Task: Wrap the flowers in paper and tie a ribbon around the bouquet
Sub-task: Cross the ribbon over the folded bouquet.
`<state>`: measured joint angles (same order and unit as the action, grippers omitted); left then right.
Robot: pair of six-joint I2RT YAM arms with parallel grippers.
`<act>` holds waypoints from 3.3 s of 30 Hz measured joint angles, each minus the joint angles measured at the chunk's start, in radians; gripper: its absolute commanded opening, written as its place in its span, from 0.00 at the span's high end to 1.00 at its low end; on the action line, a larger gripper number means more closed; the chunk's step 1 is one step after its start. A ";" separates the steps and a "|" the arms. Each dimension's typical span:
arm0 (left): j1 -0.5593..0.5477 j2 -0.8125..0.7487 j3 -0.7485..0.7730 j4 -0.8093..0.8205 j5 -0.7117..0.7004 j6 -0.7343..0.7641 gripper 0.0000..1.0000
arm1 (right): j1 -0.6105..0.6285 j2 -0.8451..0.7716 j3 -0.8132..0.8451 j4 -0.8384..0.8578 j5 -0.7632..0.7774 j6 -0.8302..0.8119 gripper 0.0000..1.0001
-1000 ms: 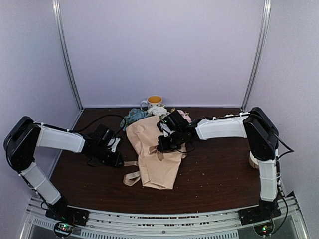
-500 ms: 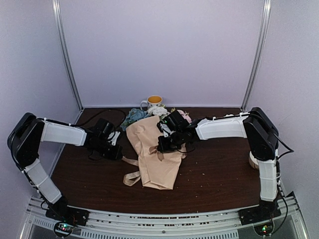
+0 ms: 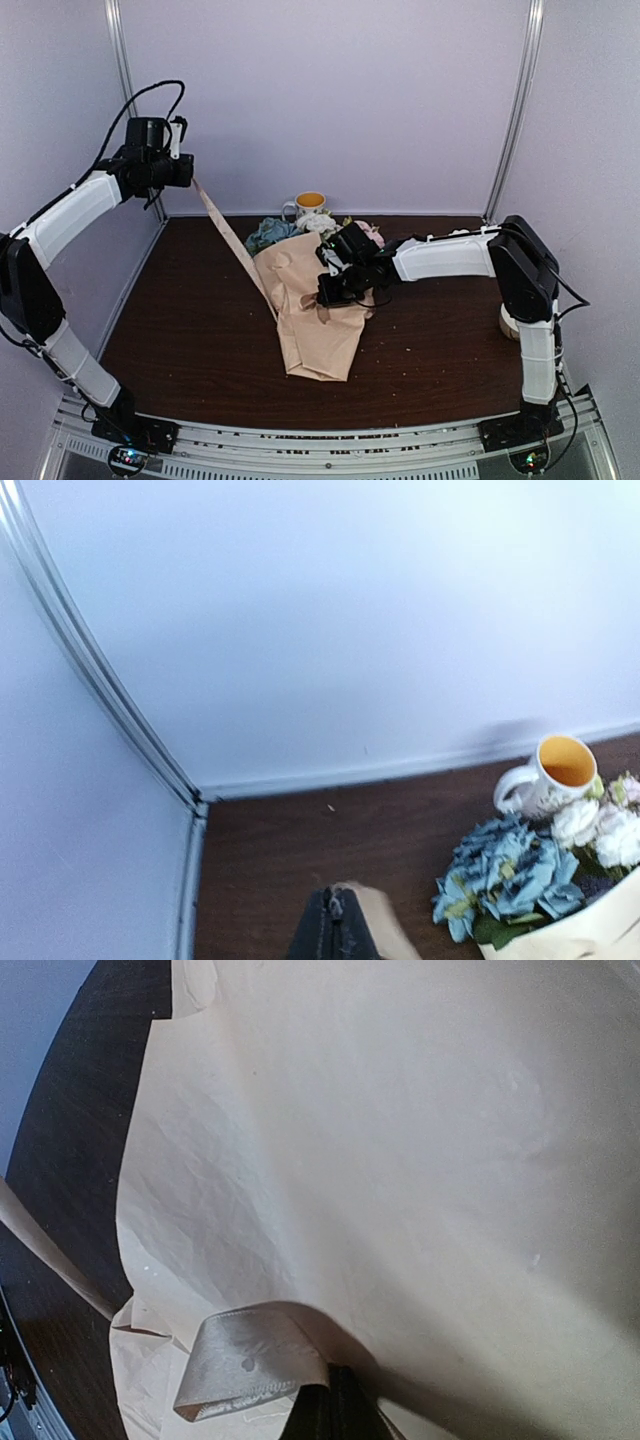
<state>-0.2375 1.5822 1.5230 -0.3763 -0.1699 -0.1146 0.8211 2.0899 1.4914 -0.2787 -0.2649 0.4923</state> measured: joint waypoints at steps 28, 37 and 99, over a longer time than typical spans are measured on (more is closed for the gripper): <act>-0.281 -0.064 -0.192 0.196 0.396 0.088 1.00 | -0.086 -0.128 0.363 -0.052 0.006 -0.026 1.00; -0.307 -0.145 -0.215 0.235 0.496 0.071 1.00 | -0.051 0.045 0.541 -0.054 -0.050 0.036 1.00; -0.379 0.217 -0.278 0.718 0.665 -0.146 1.00 | -0.188 -0.361 -0.150 0.333 -0.024 0.090 0.49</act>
<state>-0.6167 1.7988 1.2446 0.3416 0.4946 -0.2611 0.6331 1.7290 1.3411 0.0544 -0.2886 0.5823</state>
